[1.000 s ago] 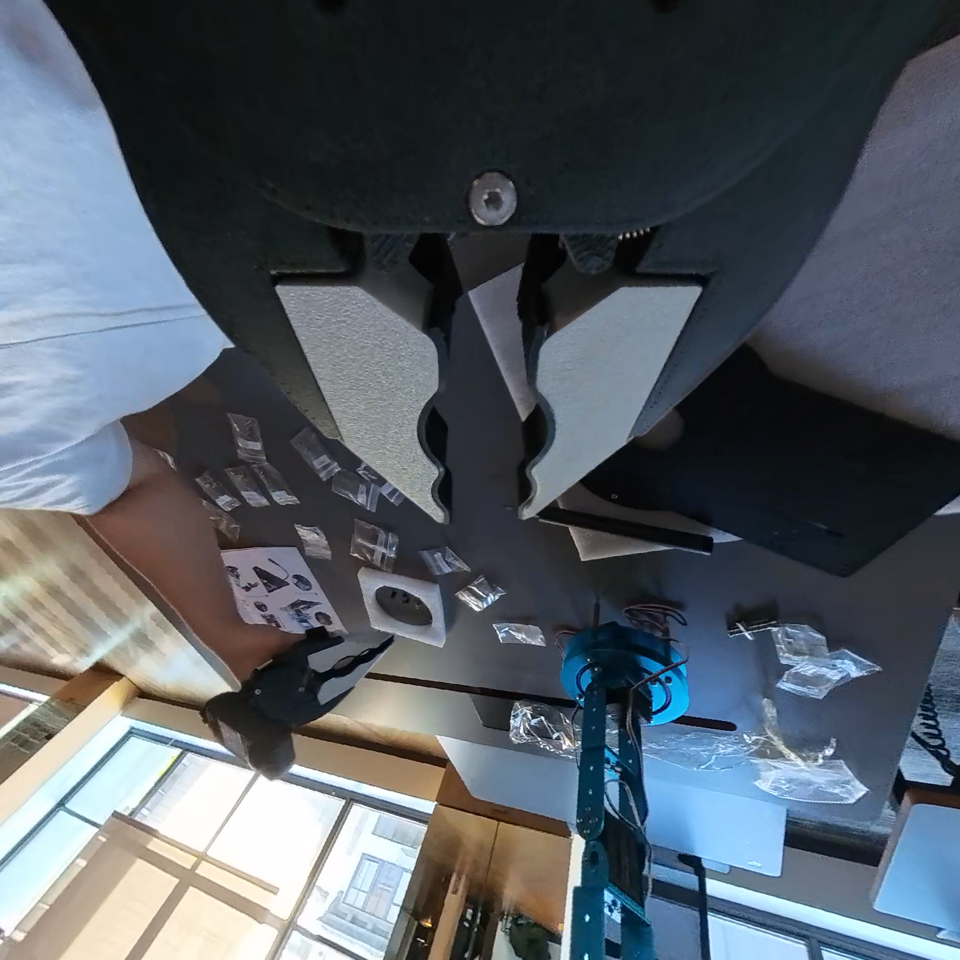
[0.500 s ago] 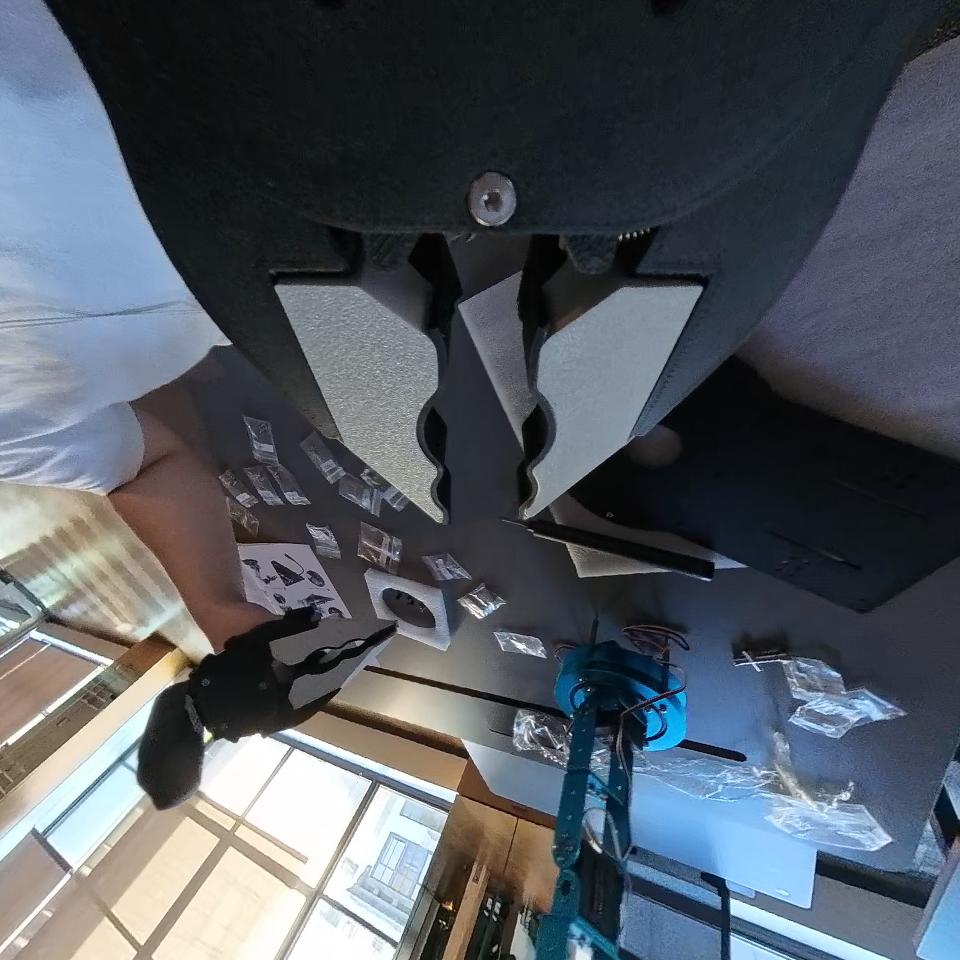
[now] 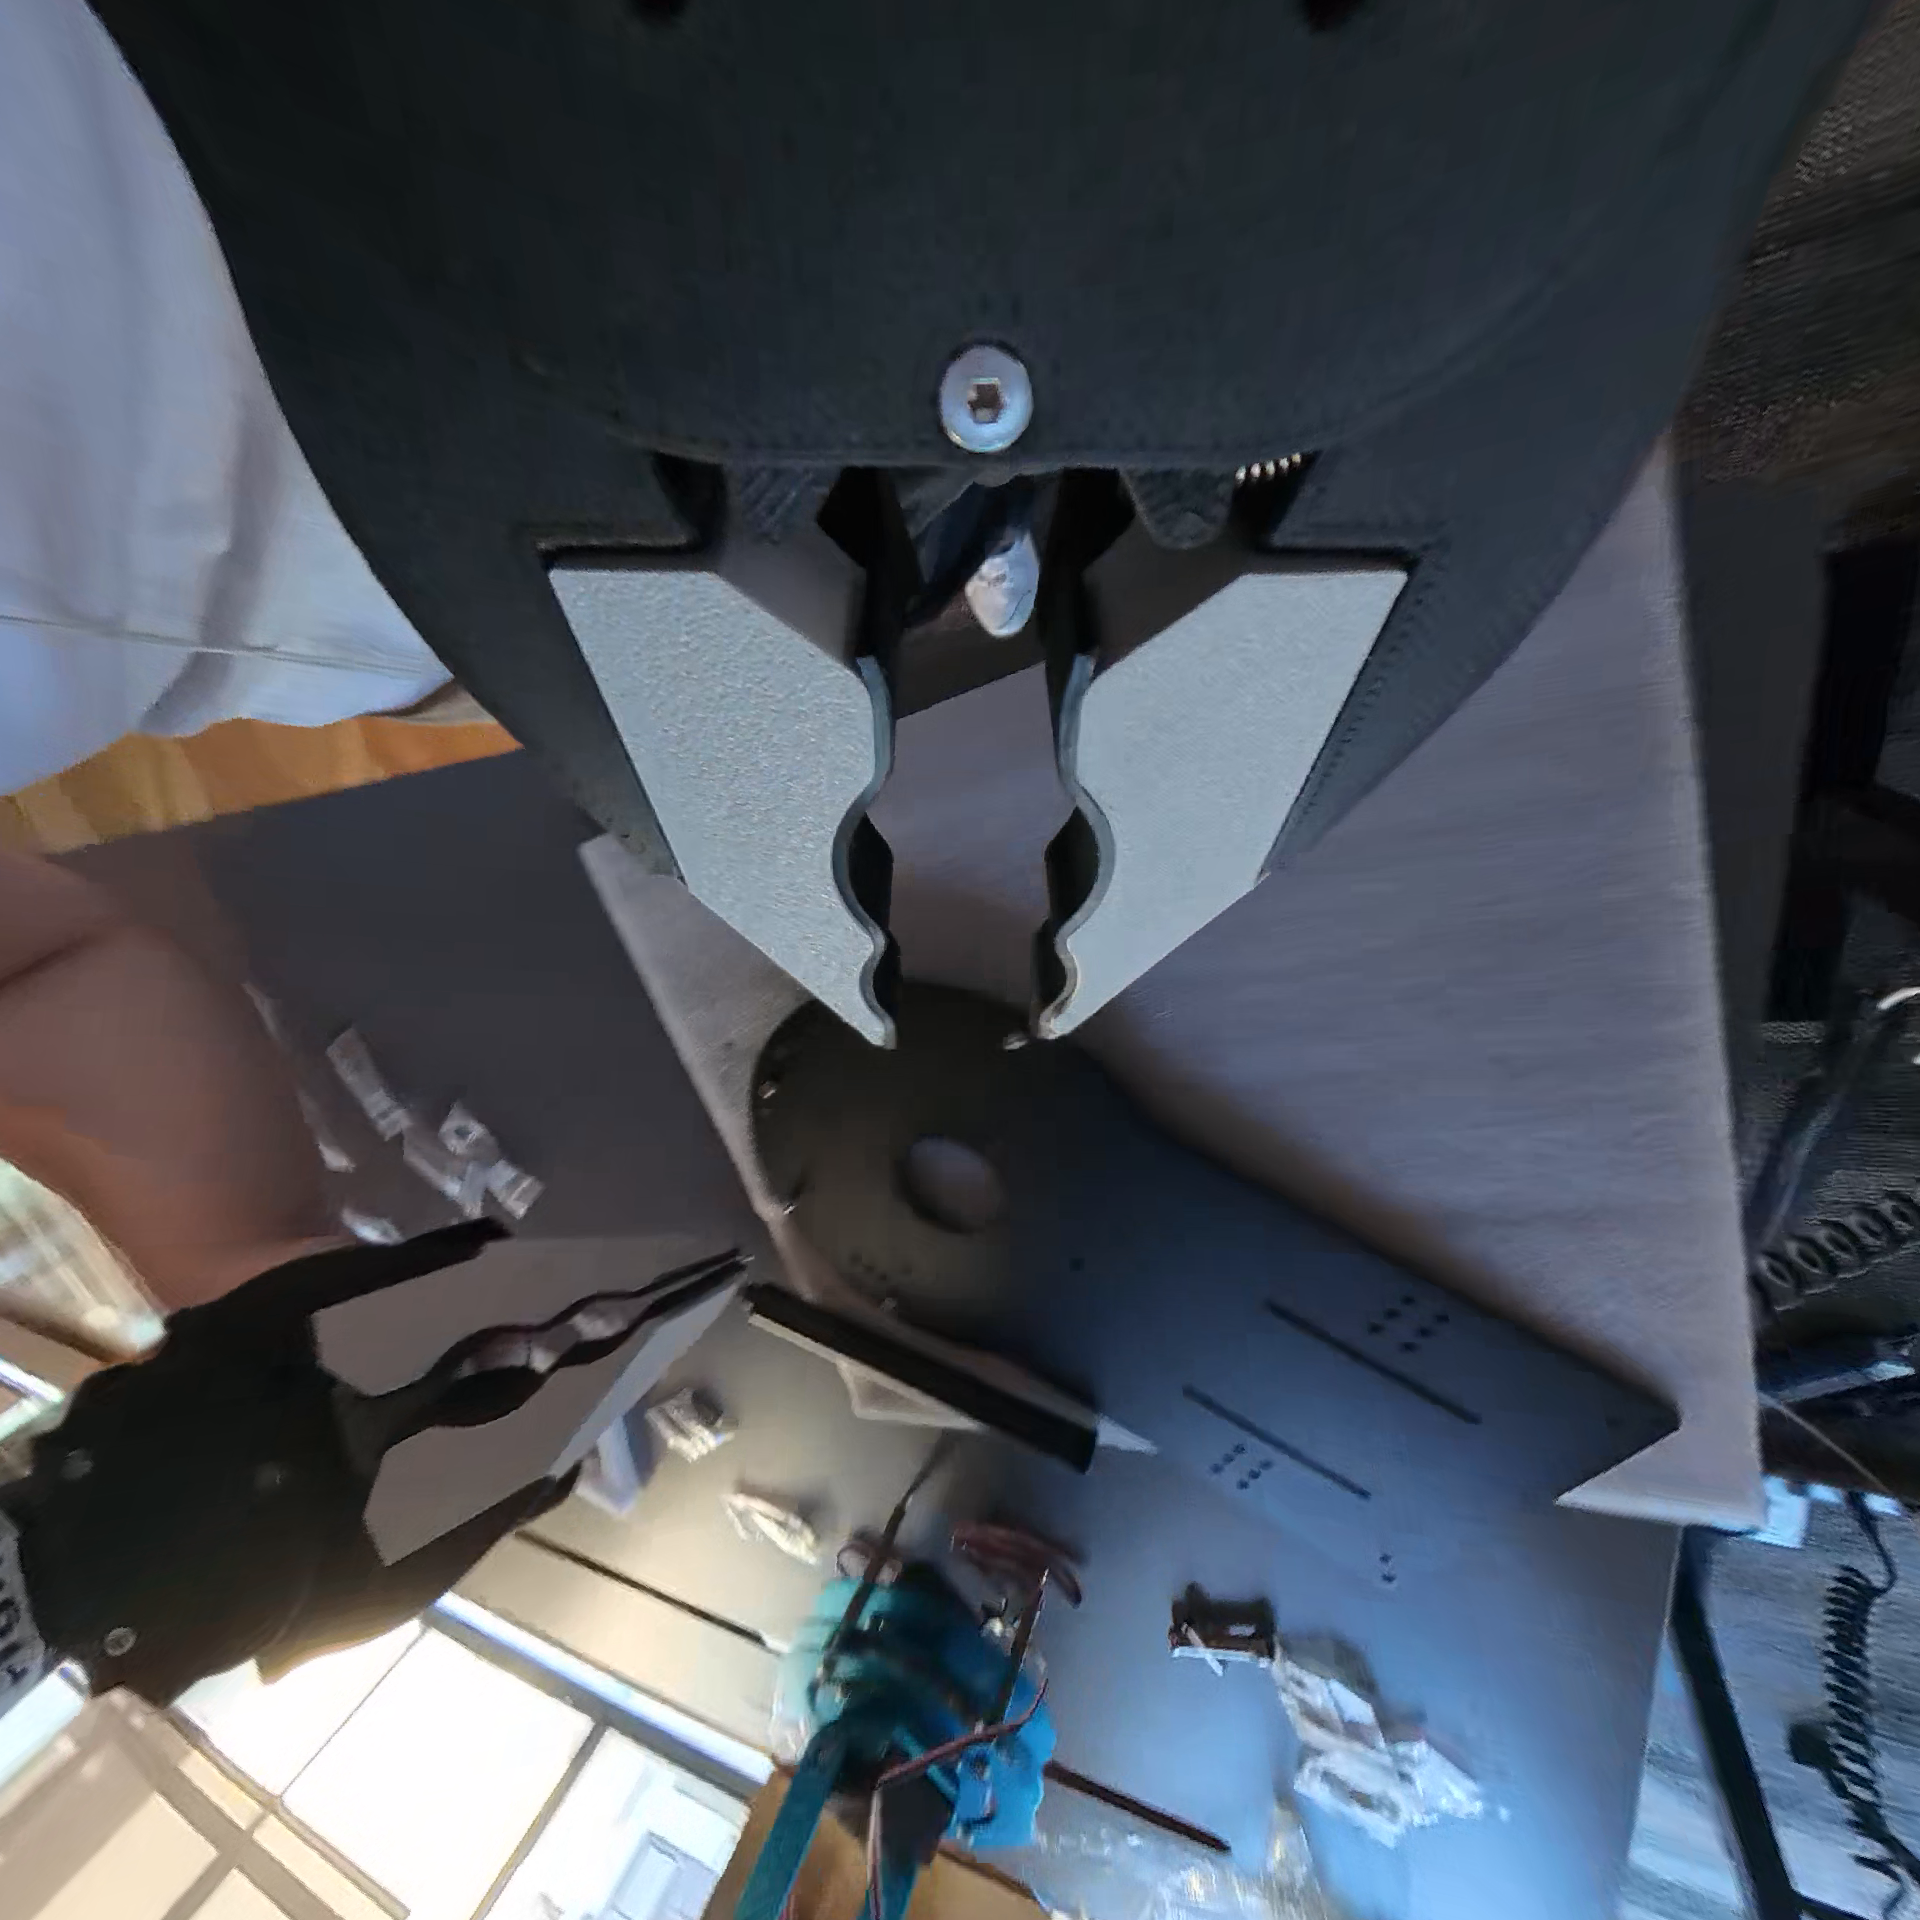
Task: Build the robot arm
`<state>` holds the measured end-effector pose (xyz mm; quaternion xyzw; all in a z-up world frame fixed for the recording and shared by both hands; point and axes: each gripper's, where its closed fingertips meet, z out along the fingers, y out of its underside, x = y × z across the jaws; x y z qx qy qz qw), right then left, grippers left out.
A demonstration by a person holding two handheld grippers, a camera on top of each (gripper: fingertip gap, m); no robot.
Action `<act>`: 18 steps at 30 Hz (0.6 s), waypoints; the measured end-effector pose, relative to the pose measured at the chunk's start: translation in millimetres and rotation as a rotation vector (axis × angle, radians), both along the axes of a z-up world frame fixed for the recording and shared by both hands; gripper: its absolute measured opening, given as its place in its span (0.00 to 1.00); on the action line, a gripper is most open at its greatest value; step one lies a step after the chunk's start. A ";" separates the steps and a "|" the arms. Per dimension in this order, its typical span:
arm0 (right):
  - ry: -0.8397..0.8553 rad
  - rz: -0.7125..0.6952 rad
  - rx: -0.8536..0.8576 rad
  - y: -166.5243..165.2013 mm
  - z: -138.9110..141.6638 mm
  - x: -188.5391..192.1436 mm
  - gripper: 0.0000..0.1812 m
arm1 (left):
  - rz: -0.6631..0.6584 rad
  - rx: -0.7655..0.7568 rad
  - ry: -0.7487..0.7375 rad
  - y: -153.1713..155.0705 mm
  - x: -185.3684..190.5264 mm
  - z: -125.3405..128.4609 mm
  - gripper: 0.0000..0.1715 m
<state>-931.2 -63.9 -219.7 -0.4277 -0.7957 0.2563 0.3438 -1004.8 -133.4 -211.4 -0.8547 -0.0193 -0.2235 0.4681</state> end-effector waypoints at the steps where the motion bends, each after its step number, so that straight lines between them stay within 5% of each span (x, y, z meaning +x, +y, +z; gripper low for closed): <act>1: -0.005 0.002 0.029 -3.6 -7.0 -10.0 0.00 | -0.016 -0.003 -0.004 -0.9 -6.1 -4.4 0.13; 8: -0.063 -0.030 0.143 -0.5 -38.1 -55.9 0.00 | -0.116 0.007 -0.053 -4.2 -35.0 -19.5 0.12; 18: -0.076 -0.078 0.208 19.9 -46.8 -76.0 0.00 | -0.225 0.029 -0.101 5.0 -52.9 -20.9 0.12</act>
